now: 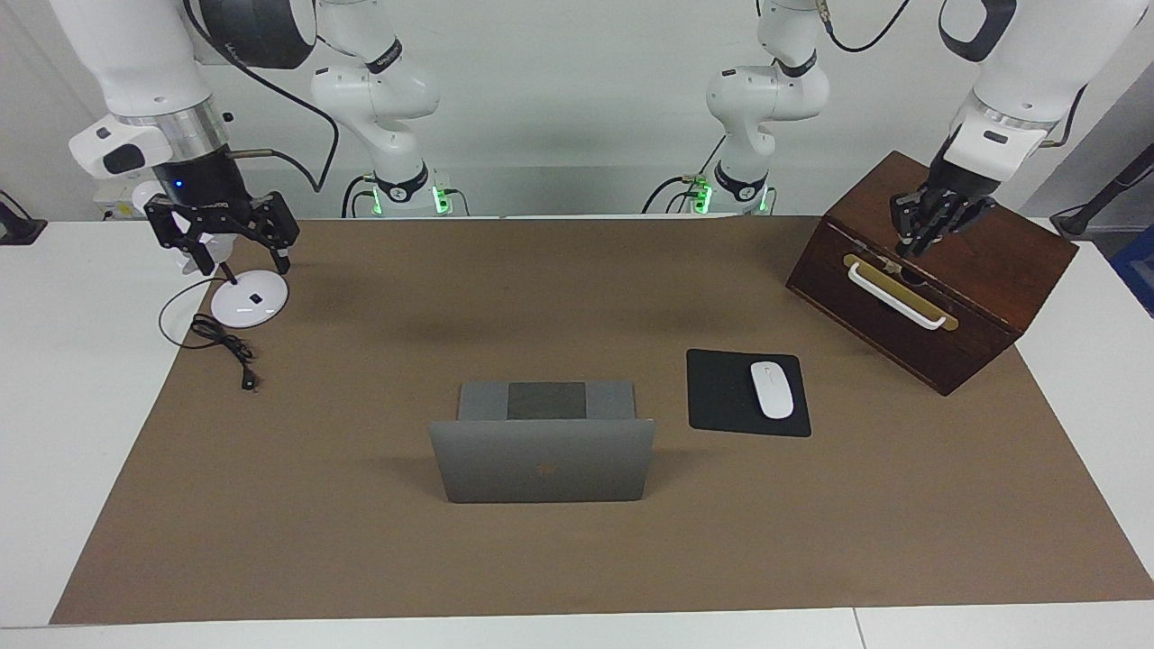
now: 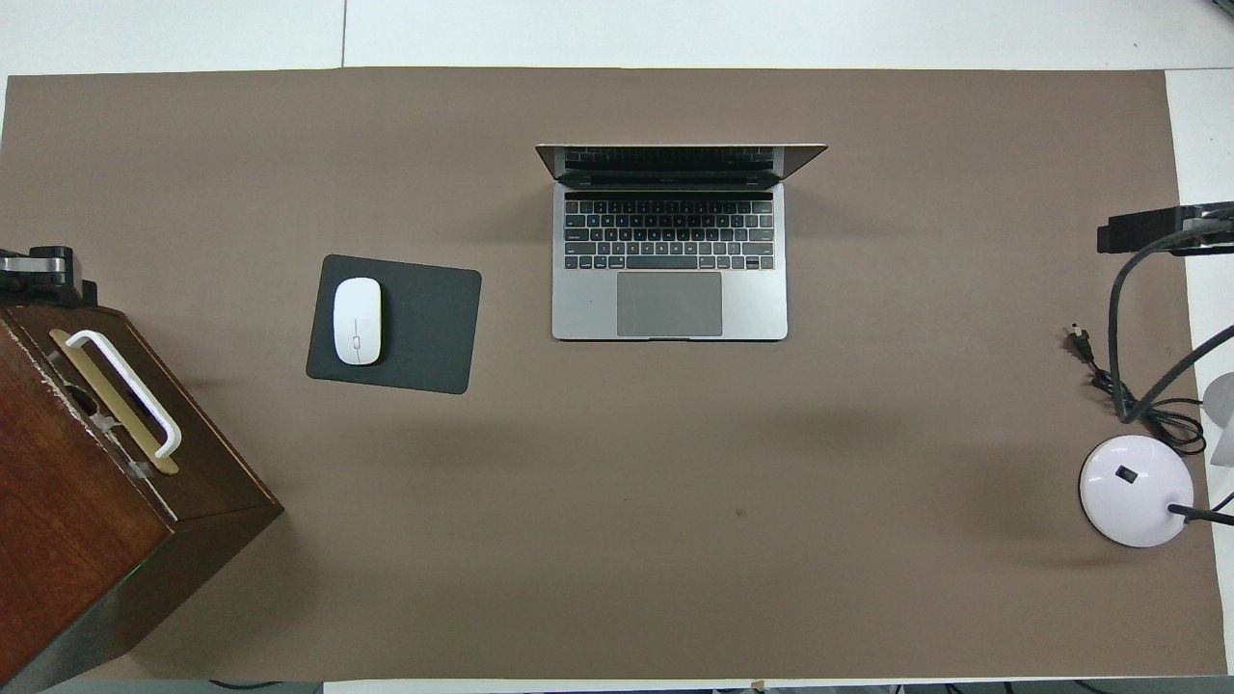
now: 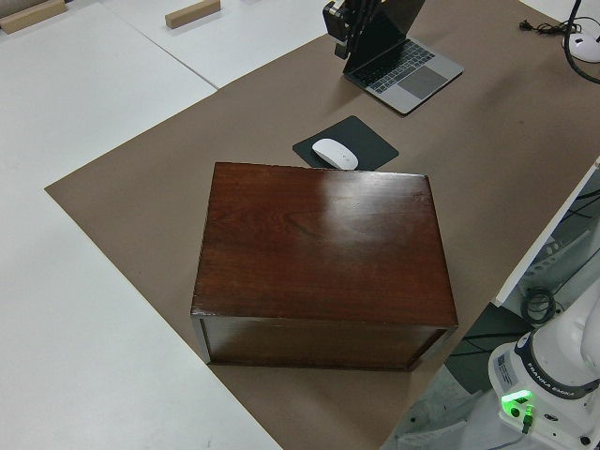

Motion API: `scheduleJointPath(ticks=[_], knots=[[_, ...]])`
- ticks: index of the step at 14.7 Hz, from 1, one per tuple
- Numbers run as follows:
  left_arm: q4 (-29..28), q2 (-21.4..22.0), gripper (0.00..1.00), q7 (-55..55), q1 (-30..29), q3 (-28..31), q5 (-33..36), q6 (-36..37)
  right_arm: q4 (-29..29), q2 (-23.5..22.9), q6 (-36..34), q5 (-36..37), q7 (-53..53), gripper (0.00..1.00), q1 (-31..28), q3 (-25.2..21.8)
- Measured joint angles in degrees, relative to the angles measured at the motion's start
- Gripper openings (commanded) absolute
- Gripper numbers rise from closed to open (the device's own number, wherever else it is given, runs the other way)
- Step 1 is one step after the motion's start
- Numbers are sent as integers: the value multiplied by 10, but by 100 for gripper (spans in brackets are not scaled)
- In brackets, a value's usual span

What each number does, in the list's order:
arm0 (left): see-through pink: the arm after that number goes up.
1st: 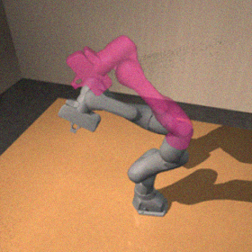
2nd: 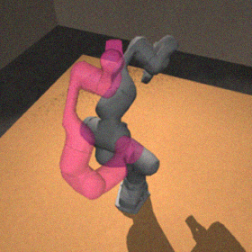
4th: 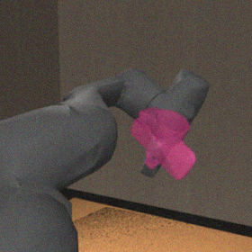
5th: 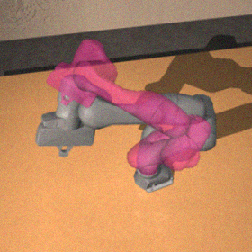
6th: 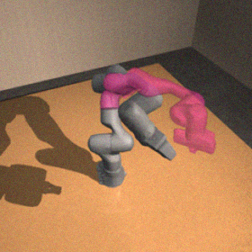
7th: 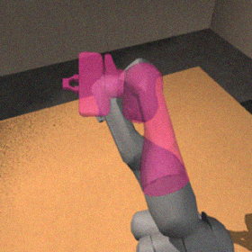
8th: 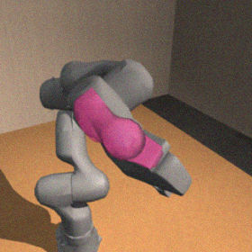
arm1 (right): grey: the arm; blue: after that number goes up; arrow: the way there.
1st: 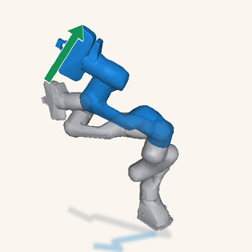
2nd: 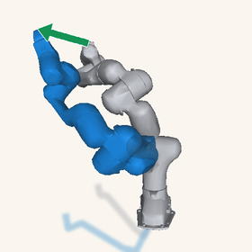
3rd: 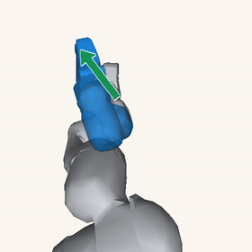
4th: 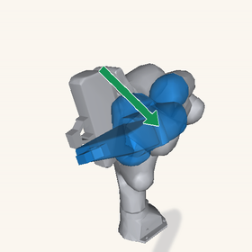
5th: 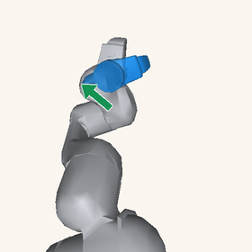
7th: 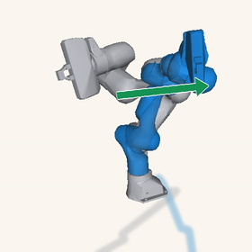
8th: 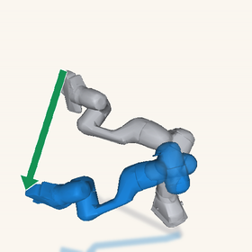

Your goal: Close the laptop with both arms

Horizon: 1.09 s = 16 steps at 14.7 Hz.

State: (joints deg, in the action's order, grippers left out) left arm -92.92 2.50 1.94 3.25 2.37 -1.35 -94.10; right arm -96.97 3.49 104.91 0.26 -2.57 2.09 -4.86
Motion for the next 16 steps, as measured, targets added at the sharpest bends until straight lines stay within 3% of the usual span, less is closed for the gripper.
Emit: scheduleJointPath(ticks=[9, 11, 13, 16], knots=[[-29, 0, 0, 1, 1, -6, -9, -118, -5, -3, 44, 0, -29, 97, -1, -2], [-48, -1, 0, 1, 6, -8, -10, -154, -6, -4, 55, 0, -39, 84, -1, -2], [-81, -1, 0, 1, 19, -11, -12, -205, -6, -6, 73, 0, -59, 59, -2, -3], [-134, -2, 0, 1, 51, -13, -32, -294, -6, -11, 119, 0, -70, 32, -2, -3]])
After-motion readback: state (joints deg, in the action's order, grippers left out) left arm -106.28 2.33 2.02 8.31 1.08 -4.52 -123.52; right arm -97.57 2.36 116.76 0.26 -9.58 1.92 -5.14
